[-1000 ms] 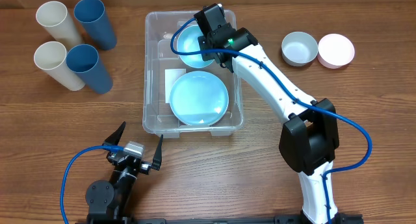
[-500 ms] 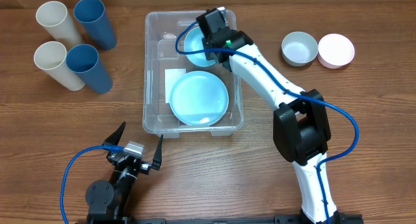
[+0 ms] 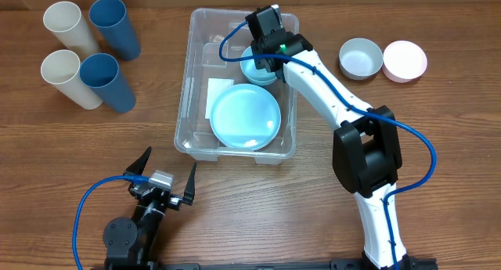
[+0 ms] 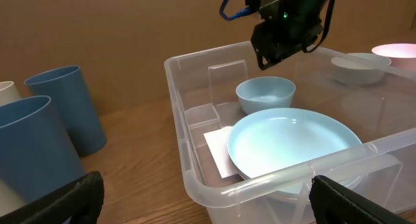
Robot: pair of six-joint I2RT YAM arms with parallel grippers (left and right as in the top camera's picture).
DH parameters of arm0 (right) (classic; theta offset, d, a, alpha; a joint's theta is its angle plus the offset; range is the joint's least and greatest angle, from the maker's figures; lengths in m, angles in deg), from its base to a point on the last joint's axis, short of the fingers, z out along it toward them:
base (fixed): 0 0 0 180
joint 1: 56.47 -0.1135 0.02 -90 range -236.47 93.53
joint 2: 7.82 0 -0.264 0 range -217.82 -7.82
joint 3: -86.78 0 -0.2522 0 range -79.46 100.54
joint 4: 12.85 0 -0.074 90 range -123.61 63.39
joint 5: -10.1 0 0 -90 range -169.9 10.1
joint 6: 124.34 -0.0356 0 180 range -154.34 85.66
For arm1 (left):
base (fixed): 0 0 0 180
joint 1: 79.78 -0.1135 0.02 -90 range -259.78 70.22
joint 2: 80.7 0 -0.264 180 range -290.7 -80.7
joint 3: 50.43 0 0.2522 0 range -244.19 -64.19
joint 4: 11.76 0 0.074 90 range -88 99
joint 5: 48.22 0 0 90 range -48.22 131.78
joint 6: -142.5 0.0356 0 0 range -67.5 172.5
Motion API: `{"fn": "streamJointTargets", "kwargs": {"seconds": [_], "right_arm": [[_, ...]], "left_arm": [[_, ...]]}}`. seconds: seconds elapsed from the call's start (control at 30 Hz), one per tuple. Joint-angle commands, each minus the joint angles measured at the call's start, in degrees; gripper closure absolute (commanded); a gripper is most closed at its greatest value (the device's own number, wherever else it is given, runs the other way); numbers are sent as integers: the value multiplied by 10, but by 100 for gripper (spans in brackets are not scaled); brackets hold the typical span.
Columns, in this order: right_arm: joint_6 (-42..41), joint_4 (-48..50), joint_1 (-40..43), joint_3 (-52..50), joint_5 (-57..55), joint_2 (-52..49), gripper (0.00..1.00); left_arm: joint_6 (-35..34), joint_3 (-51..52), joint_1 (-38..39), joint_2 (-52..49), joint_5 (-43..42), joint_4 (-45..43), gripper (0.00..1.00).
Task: Pack container
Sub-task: 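Carry the light-blue bowl into the bin's back area and release, then move the right gripper to the grey bowl and grasp it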
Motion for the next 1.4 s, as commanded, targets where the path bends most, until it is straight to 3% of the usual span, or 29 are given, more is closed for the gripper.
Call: {"fn": "streamJointTargets", "kwargs": {"seconds": [0.0, 0.13, 0.3, 0.5, 0.6, 0.83, 1.17, 1.37], "right_arm": [[14, -28, -20, 30, -10, 3, 46], [10, -103, -42, 95, -9, 26, 44], [-85, -209, -34, 166, -10, 78, 36], [-261, -314, 109, 169, 46, 103, 28], [-284, -322, 190, 157, 132, 101, 27], [-310, -304, 307, 95, 195, 58, 30], [-335, -297, 315, 88, 195, -36, 33], [-346, -296, 315, 87, 195, -64, 55]], "left_arm": [[7, 2, -4, 4, 1, -1, 0], [7, 2, -4, 4, 1, -1, 0], [7, 2, -4, 4, 1, -1, 0], [7, 2, -4, 4, 1, -1, 0], [7, 2, -4, 4, 1, -1, 0], [7, 2, -4, 4, 1, -1, 0], [7, 2, -4, 4, 1, -1, 0], [7, 2, -4, 4, 1, -1, 0]]}}
